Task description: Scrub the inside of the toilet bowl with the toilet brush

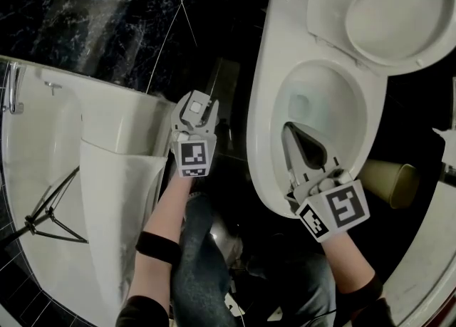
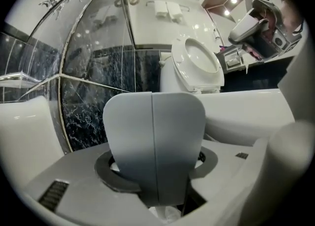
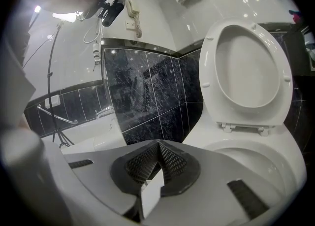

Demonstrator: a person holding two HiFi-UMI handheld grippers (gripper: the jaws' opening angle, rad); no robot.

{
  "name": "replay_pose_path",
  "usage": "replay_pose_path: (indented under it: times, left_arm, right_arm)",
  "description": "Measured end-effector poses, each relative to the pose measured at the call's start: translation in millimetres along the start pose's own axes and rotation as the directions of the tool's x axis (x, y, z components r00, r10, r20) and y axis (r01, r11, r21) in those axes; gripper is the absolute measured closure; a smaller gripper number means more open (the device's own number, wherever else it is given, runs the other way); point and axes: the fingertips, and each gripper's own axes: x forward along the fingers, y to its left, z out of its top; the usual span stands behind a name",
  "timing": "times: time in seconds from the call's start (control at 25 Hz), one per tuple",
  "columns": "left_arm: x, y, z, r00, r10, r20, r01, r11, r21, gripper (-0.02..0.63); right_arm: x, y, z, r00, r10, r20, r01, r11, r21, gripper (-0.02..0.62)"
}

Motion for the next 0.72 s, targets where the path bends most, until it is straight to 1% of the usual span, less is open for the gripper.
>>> replay_pose_path:
  times: [0.12,0.24,0.28,0.4,0.56,0.72]
  left_arm:
    - [0,1,3,1.000,-0.005,-0.002,0.005,1.000,0.023,0.359]
    - [-1,3,10,1.000,-0.005,0.004,0.005,0.999,0.033,0.359]
    - [-1,5,13,1.000,0.000,0.006,-0.001,1.000,0.025,0.359]
    - [-4,11,24,0.999,0.033,0.000,-0.033,0.999,-0.038,0.359]
    - [-14,13,41,1.000,0.014,-0.005,-0.014,1.000,0.004,0.359]
    - [-30,15,75,0.999,0.023,-0.023,-0.022,1.000,0.008,0.359]
  right_arm:
    - [0,-3,0,1.000,-0.005,0.006,0.005,1.000,-0.006,0.592]
    - [-1,1,-1,1.000,0.007,-0.006,-0.007,1.000,0.030,0.592]
    - [-2,1,-1,1.000,0.009,-0.008,-0.009,0.999,0.038,0.592]
    - [-6,-5,2,1.000,-0.007,0.005,0.007,1.000,0.016,0.592]
    - [-16,-2,10,1.000,-0.011,-0.004,0.012,0.999,0.043,0.592]
    - [-32,-1,32,1.000,-0.024,0.003,0.024,0.998,0.058,0.592]
